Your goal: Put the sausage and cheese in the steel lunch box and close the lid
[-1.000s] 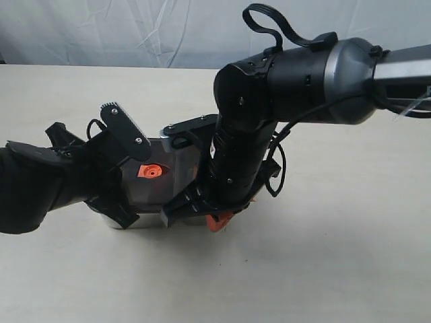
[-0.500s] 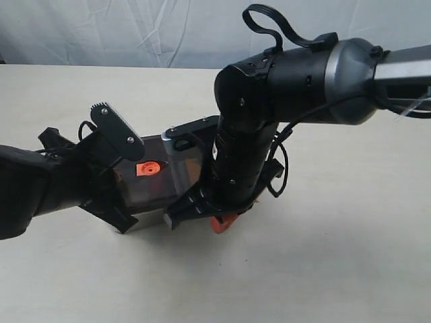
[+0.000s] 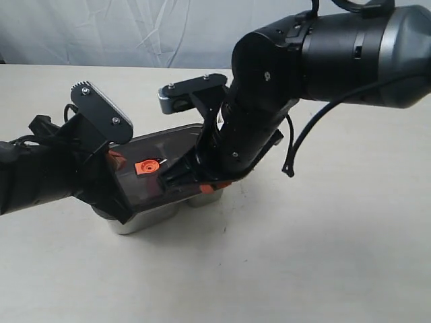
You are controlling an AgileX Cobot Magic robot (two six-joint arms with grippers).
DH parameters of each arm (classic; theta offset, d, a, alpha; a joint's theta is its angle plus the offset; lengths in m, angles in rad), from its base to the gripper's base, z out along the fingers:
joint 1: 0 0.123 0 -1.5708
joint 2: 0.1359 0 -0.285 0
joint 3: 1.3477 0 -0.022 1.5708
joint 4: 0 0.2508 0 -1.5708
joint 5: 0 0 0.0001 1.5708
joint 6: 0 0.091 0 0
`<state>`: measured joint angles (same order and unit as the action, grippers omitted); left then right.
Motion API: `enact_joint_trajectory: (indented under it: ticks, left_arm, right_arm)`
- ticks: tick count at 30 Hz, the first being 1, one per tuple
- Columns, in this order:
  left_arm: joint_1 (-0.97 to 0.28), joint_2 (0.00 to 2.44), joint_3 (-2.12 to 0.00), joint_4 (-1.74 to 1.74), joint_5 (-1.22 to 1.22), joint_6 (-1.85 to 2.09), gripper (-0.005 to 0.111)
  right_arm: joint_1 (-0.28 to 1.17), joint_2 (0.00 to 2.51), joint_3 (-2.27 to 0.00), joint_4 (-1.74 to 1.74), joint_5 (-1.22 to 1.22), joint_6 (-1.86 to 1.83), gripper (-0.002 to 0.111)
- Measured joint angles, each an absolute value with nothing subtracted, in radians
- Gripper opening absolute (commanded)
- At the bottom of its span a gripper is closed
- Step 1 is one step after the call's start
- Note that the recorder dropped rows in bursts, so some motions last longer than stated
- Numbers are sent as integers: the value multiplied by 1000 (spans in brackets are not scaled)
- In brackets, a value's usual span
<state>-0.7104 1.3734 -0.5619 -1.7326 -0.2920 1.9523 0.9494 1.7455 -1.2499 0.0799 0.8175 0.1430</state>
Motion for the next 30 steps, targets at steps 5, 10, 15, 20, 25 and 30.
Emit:
enact_joint_trajectory:
  ticks: [5,10,15,20,25,30]
  left_arm:
    - [-710,1373,-562,-1733,-269,1952,0]
    - [-710,1373,-562,-1733,-249,1952,0]
    - [-710,1422,-562,-1733,-247,1952,0]
    - [-710,1505,-566,-1728,-242,1952,0]
    - [-710,1529,-577,-1722,-241,1952,0]
    - [-710,1530,-577,-1722,-241,1952,0]
  right_arm:
    - [922,1764,-1250,33,714,192,-1]
    - [858,1847,-1250,27,708,200,-1]
    - [843,1895,-1257,27,715,198,-1]
    - [842,1897,-1263,27,715,198,-1]
    - [842,1890,-1263,23,715,198,-1]
    - [842,1877,-1263,-6,713,204,-1]
